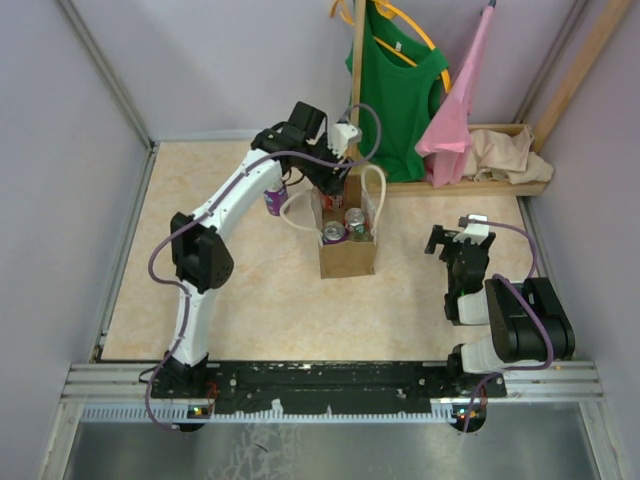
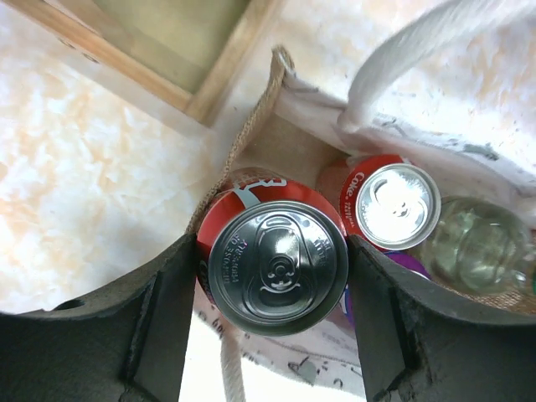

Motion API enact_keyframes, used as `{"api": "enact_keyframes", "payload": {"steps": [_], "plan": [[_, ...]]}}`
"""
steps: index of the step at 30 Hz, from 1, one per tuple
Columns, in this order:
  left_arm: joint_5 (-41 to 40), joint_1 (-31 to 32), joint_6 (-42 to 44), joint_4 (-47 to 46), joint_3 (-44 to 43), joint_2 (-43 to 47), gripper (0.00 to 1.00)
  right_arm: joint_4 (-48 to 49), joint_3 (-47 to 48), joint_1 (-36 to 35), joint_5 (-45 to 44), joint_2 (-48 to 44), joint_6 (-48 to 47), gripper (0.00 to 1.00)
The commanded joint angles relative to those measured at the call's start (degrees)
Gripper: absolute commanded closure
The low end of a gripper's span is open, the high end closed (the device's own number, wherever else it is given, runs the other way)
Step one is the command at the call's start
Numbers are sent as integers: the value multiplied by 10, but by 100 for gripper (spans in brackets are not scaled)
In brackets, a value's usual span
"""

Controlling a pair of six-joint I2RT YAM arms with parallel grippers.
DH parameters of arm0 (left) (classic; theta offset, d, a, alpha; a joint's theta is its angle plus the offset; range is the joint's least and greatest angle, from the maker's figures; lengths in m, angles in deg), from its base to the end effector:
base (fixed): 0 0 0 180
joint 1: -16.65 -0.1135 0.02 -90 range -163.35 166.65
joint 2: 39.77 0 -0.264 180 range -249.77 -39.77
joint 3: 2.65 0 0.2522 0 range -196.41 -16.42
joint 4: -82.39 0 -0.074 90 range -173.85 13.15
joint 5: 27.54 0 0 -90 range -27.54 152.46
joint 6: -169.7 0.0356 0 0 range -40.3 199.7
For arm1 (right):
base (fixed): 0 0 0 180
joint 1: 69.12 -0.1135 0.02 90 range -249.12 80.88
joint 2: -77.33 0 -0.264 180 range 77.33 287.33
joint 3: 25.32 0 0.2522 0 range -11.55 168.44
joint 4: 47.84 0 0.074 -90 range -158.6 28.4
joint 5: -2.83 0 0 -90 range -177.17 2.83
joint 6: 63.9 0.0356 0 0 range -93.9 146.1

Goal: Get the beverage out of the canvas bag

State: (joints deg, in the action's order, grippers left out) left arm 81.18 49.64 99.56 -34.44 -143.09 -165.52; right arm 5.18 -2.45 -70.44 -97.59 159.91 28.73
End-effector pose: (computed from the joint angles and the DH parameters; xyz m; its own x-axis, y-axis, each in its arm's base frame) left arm 0.4044 -0.2762 0.3111 -0.3548 0.6139 -0.7051 0.8662 0.4997 -0.0008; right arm 0.2215 -0.0013 0.1448 -0.1091 0.0426 -0.9931 0.1621 0.9865 0.0245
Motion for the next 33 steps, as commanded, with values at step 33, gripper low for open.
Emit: {"api": "enact_keyframes", "payload": {"steps": [33], "plan": [[-303,-190,-193,-302,419,325,100,30,12,1,-2,0,1,1]]}}
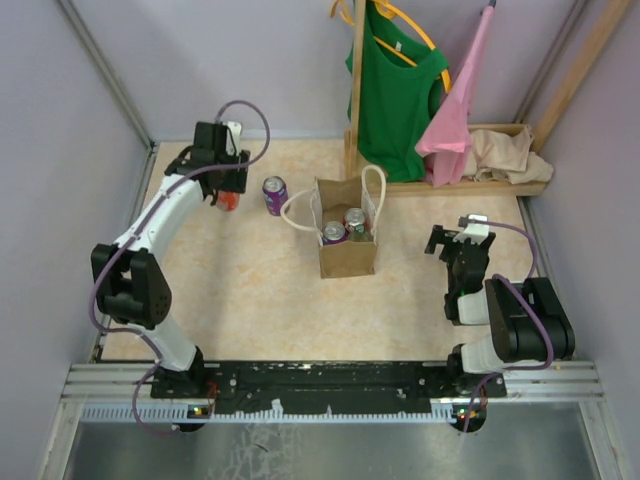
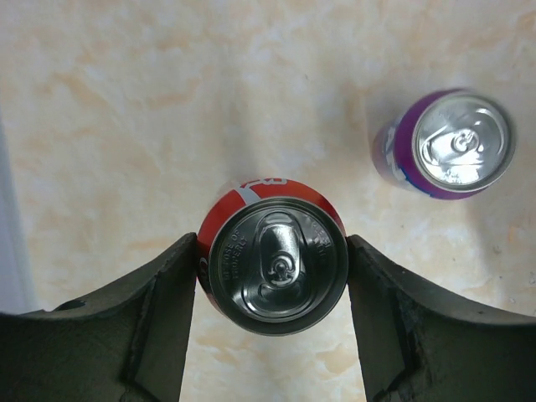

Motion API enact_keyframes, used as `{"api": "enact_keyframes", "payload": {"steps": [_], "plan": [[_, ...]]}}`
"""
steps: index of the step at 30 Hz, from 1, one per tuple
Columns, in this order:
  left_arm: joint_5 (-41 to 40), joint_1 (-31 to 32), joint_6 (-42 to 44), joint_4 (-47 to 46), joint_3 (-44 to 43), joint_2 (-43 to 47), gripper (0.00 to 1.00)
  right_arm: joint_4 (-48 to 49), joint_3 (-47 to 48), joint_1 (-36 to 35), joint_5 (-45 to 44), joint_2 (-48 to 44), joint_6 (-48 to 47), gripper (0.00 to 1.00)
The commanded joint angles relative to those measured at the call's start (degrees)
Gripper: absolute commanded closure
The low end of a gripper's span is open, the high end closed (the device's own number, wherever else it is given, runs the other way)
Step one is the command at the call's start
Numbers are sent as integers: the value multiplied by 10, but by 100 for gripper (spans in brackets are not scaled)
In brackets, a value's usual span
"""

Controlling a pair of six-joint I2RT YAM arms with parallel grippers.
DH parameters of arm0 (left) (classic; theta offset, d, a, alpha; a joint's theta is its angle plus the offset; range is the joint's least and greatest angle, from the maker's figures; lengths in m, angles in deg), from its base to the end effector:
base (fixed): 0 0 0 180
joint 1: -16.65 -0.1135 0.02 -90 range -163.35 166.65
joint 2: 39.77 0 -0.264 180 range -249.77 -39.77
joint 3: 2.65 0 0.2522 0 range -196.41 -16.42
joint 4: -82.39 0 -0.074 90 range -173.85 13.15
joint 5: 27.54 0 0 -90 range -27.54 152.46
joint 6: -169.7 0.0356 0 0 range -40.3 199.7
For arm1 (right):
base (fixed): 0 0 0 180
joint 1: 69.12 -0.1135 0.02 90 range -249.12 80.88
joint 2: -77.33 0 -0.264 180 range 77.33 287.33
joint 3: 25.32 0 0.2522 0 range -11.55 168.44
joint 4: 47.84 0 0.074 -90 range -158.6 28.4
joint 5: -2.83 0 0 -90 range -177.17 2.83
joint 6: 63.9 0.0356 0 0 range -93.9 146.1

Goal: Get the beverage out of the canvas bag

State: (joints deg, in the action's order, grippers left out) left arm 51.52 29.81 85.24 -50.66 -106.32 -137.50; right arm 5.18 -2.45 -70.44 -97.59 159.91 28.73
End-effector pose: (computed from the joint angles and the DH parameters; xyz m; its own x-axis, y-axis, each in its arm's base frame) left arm 0.3799 -0.0819 0.3297 -0.6279 0.2441 -0.7390 0.1454 0.9696 0.1968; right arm 0.2215 -0.0013 0.1448 -0.1091 0.0426 -0.9931 0.1621 0.9865 0.0245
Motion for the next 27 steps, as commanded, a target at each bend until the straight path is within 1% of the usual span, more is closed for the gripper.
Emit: {"api": "enact_keyframes", "payload": {"steps": [1,5,13,16,20,27], "plan": [[-7,8,-56,-153,67,43,100,29,12,1,-2,0,0,1],[-15,5,-67,-222,111,40,100,30,12,1,-2,0,0,1],[-10,-20,-132,-295,151,21,100,29,12,1,-2,0,0,1],[-2,-26,-145,-295,145,7,100,29,12,1,-2,0,0,1],[25,-29,-159,-270,120,-17,100,29,12,1,-1,0,0,1],[61,-31,-182,-266,103,-48,100,29,12,1,-1,0,1,1]]}}
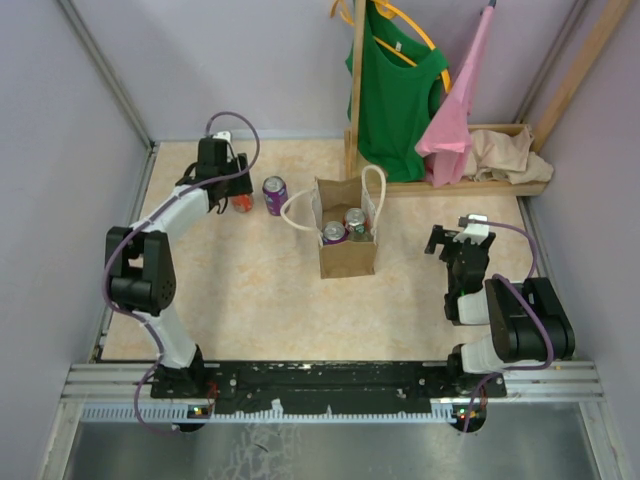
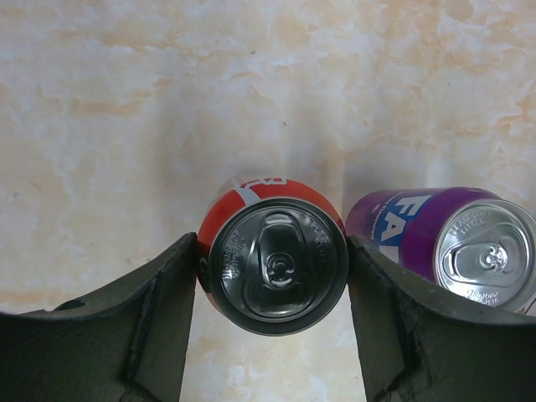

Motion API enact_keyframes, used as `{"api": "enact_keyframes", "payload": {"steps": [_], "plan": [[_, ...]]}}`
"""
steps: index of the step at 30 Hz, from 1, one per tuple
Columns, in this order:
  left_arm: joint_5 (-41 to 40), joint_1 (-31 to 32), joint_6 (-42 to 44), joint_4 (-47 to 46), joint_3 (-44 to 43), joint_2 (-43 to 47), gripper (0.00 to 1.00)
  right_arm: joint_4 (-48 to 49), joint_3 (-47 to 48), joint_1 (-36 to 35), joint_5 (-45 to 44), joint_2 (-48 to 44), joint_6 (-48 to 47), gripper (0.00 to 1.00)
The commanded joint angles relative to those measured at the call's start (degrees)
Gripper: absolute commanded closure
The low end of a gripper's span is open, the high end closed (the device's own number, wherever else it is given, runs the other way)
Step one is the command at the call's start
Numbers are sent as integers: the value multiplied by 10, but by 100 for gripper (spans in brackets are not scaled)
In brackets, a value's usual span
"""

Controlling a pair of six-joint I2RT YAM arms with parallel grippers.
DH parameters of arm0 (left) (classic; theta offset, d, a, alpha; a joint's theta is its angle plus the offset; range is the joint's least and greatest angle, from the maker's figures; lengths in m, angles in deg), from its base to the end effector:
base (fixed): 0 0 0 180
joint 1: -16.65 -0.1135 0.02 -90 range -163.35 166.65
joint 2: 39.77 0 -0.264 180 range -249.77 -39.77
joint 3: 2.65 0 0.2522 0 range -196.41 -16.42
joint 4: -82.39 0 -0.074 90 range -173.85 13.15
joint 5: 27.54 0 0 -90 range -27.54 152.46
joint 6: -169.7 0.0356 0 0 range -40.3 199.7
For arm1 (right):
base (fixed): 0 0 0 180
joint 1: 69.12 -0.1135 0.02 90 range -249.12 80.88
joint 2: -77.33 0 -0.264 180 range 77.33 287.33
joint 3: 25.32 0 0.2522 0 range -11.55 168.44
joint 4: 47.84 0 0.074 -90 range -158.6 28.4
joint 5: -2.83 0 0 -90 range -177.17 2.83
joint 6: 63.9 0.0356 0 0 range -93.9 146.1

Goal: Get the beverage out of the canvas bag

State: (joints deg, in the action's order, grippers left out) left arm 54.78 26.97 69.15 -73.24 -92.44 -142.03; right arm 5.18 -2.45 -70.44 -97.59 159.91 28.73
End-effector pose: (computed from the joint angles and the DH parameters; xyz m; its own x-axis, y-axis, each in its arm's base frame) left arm 0.4040 -0.0687 0.2515 -0.5932 -0.0764 -0.8015 -0.0369 0.9970 -0.0678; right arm 0.2215 -0.0013 0.1448 -0.1091 0.0426 -0.9931 0.1621 0.9865 0.0245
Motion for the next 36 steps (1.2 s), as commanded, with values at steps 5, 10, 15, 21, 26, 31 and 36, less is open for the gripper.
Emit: {"api": "enact_keyframes", "payload": {"steps": [5,10,15,21,26,31,36], "plan": [[30,-3,-26,-34,-39,-14,100,29,12,1,-1,0,1,1],[31,-3,-28,-21,-38,-16,99,29,12,1,-2,0,1,1],[49,-3,-34,-5,-39,-23,80,29,12,1,-2,0,0,1],[50,-3,-33,18,-48,-28,42,29,12,1,-2,0,0,1],[36,-3,-22,30,-53,-21,9,29,12,1,-2,0,0,1],[25,-3,-13,34,-55,-8,0,29,12,1,-2,0,1,1],[21,-2,2,43,-59,22,1,29,12,1,-2,0,1,1]]}}
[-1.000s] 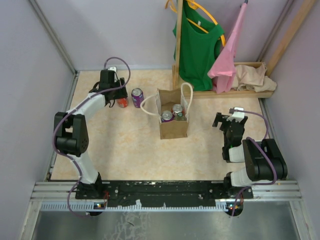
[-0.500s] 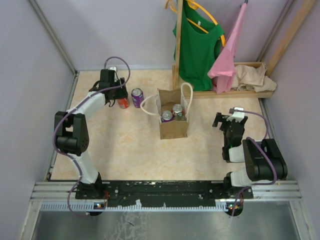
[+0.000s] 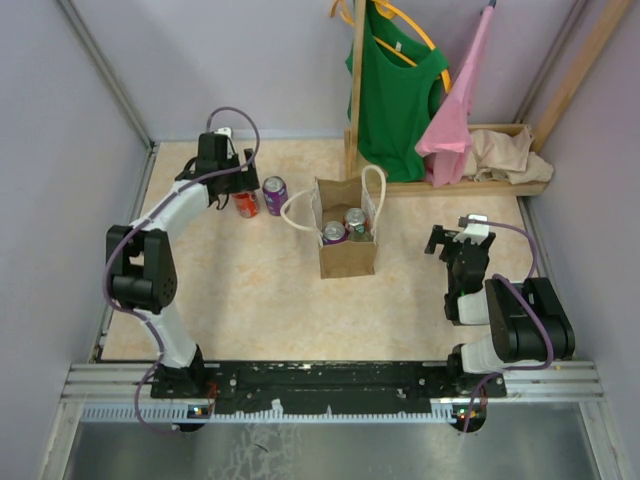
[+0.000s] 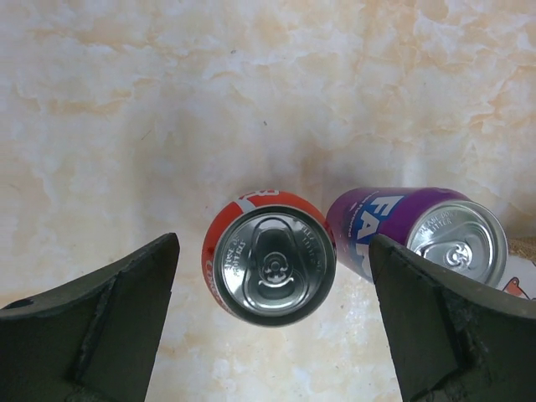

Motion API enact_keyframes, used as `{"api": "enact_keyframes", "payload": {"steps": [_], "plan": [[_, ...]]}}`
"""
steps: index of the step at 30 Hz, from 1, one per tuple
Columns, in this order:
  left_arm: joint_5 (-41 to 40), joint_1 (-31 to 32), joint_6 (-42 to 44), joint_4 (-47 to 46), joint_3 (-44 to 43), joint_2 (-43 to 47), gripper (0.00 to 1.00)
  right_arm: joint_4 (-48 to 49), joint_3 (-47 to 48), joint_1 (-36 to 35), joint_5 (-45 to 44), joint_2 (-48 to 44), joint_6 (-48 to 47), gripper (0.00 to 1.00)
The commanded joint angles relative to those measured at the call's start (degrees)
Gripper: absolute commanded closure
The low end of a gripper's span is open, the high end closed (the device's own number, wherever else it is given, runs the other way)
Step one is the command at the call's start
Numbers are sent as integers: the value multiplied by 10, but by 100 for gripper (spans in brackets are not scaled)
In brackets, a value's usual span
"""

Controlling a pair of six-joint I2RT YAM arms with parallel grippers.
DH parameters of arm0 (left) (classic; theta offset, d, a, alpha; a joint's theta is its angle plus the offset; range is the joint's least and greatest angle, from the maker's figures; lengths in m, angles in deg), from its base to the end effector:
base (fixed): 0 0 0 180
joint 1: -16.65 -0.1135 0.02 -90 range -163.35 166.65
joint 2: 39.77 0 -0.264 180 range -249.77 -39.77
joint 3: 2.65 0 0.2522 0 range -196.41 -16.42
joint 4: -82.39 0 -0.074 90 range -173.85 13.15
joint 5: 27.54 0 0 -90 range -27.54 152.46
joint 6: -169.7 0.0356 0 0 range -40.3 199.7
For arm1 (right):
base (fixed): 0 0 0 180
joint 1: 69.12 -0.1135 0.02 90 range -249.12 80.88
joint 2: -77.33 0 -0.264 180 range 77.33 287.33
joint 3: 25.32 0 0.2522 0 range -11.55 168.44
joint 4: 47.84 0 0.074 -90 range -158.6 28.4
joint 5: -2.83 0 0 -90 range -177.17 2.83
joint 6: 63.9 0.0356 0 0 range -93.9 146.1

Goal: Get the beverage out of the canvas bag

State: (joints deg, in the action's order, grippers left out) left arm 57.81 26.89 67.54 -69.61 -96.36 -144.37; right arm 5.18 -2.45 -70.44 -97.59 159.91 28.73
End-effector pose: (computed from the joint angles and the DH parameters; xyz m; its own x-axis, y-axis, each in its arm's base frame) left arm 0.4133 -0.0717 0.2526 -0.6282 -0.0999 -0.7716 -0.0176 0.9933 -0.1142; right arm 0.2215 -0.0013 0.1448 -0.1091 0.0426 -0.9931 0.1621 0.9865 0.0245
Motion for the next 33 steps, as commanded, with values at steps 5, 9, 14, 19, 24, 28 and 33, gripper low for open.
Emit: {"api": "enact_keyframes", "payload": {"steps": [5,9,14,19,24,28,33], "plan": [[-7,18,79,8,-32,100,1,29,12,1,-2,0,1,1],[44,69,185,-26,-52,140,1,29,12,1,-3,0,1,1],[224,81,186,11,-159,116,3,29,11,1,-2,0,0,1],[249,136,245,112,-262,33,3,29,12,1,-2,0,0,1],[284,166,256,119,-288,-22,3,29,12,1,-2,0,1,1],[324,172,258,107,-300,-54,1,29,12,1,-2,0,1,1],[377,180,257,126,-324,-105,1,29,12,1,-2,0,1,1]]}}
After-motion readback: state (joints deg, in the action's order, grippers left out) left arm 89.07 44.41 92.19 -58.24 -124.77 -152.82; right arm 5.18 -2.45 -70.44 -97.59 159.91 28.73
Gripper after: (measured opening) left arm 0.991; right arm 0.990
